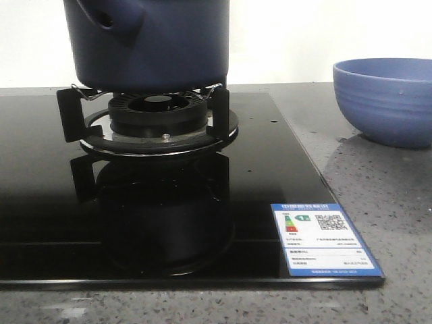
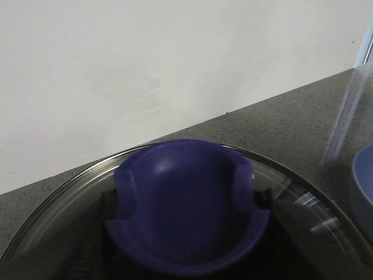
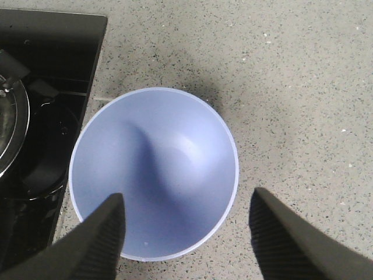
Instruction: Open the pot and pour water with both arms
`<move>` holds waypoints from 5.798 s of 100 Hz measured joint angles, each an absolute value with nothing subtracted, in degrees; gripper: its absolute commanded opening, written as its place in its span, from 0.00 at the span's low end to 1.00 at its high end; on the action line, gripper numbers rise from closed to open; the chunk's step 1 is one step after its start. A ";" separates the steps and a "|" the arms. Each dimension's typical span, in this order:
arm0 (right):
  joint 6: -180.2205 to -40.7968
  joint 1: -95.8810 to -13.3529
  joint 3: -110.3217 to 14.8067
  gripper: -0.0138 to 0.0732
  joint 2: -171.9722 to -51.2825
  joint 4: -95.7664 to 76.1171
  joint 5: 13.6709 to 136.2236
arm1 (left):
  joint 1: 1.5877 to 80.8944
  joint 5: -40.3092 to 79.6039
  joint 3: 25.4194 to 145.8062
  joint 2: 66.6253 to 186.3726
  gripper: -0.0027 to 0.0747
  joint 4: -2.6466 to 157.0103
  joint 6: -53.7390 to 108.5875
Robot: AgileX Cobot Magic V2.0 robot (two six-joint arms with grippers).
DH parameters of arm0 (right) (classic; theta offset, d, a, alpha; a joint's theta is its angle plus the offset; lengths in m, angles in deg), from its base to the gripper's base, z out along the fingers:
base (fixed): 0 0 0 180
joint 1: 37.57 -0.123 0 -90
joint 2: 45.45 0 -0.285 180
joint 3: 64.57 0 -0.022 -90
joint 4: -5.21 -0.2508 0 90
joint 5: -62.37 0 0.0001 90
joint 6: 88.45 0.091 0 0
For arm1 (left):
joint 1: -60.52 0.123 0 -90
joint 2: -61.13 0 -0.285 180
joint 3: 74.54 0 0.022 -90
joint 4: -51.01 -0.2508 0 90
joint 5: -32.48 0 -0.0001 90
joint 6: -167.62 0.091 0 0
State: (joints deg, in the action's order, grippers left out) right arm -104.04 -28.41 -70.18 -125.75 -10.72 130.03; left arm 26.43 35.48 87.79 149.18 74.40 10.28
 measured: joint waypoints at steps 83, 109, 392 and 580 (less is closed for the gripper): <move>-113.18 -29.33 -66.75 0.08 -122.93 -35.15 117.51 | 35.87 31.78 87.79 124.50 0.13 74.41 10.28; -131.67 -34.84 -53.84 0.09 -113.96 -47.33 101.95 | 45.96 25.06 84.67 118.17 0.01 73.77 10.28; -153.28 -38.79 -3.56 0.09 -69.77 -59.91 78.50 | 58.83 23.00 28.35 68.70 0.01 54.49 -17.78; -93.80 -37.00 13.15 0.09 -52.66 2.59 72.43 | 58.83 22.87 28.35 68.70 0.01 54.49 -17.78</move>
